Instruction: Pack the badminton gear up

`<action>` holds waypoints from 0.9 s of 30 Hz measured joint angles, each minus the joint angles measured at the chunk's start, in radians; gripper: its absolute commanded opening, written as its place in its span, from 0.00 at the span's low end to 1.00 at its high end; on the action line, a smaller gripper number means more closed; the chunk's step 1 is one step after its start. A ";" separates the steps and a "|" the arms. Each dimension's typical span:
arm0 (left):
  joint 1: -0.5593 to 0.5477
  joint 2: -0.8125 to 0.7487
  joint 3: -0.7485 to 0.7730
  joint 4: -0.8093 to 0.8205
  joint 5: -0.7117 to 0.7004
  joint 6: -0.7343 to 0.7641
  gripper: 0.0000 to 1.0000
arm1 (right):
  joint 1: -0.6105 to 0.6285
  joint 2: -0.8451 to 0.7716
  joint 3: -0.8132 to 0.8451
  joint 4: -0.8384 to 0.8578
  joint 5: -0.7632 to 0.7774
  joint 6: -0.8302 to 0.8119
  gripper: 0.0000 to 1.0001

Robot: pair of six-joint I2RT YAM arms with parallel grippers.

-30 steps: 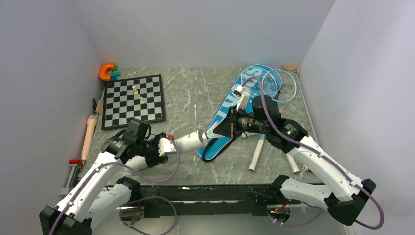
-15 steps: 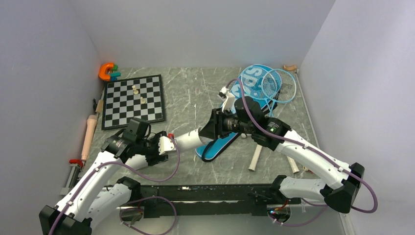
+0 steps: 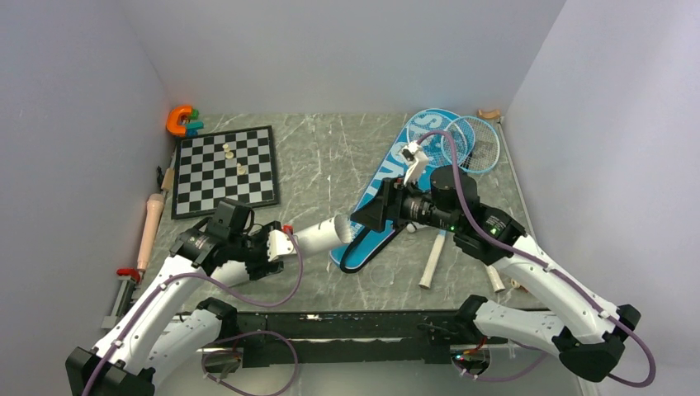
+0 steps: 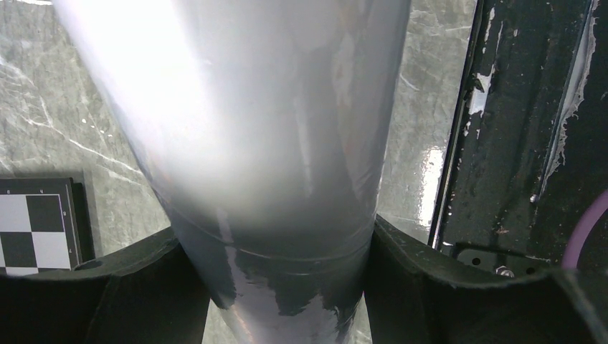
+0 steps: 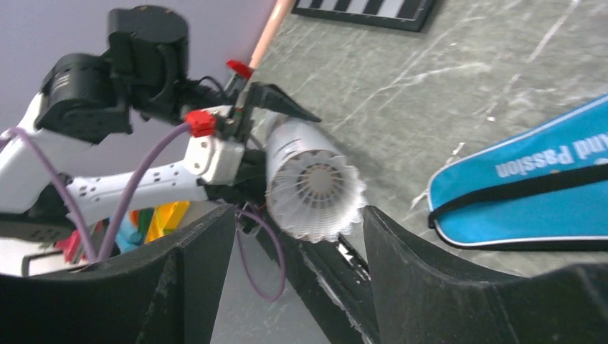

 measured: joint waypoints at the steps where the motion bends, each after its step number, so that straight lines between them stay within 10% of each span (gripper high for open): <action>1: 0.000 0.000 0.000 0.000 0.002 0.000 0.10 | -0.010 -0.003 -0.001 -0.008 0.007 -0.001 0.70; 27: -0.002 -0.011 0.030 -0.010 0.034 -0.019 0.11 | -0.021 0.176 -0.117 0.055 -0.031 -0.006 0.62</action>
